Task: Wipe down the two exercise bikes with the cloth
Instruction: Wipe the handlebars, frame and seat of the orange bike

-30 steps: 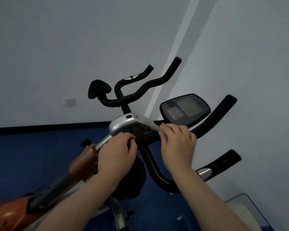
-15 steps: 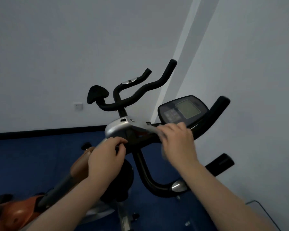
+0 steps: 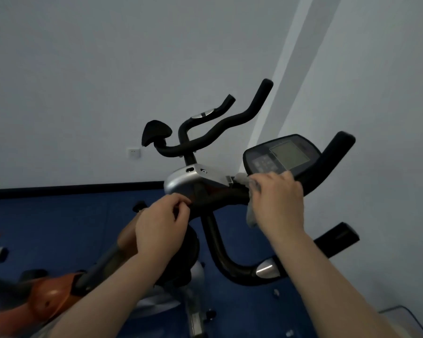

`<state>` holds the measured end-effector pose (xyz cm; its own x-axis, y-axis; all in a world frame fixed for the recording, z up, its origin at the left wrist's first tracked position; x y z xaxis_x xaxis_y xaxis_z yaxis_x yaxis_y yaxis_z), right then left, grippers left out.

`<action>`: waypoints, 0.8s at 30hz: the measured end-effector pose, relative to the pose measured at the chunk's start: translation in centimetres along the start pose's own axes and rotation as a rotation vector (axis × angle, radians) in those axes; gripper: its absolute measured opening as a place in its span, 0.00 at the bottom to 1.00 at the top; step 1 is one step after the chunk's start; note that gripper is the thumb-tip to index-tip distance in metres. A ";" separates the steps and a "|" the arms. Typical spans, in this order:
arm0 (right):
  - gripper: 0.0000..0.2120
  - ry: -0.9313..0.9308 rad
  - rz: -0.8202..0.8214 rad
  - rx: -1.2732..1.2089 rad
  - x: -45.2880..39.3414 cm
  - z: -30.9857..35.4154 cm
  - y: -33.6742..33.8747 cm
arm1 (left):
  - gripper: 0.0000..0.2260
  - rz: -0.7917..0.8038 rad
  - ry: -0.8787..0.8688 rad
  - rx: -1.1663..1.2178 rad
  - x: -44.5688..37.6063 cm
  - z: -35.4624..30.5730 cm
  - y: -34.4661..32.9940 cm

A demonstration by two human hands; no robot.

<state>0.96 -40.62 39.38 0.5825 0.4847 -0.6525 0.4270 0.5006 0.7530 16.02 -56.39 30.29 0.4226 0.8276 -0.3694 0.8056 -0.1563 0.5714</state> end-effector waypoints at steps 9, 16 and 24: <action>0.07 -0.200 0.100 -0.387 -2.7 2.0 -2.3 | 0.07 0.263 -0.008 0.208 -2.6 0.8 -1.2; 0.14 -0.166 0.398 0.086 -2.6 7.2 -7.6 | 0.17 0.202 -0.187 0.309 -4.0 0.0 -0.7; 0.22 0.029 0.899 -0.038 0.2 6.9 -8.1 | 0.24 0.444 -0.203 0.361 -7.7 3.4 -3.8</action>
<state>2.34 -49.53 33.70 0.6678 0.7225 0.1789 -0.2043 -0.0532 0.9775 11.09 -64.05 28.44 0.7925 0.5279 -0.3054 0.6094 -0.6653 0.4312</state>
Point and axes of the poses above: each hand's wrist, its own x-axis away from the middle knuckle, its own y-axis out of the back of the hand, z = x × y, the point moved 9 cm from there along -x, towards the middle knuckle, and after that the axes turned 10 degrees about -z, right-handed, at the moved point
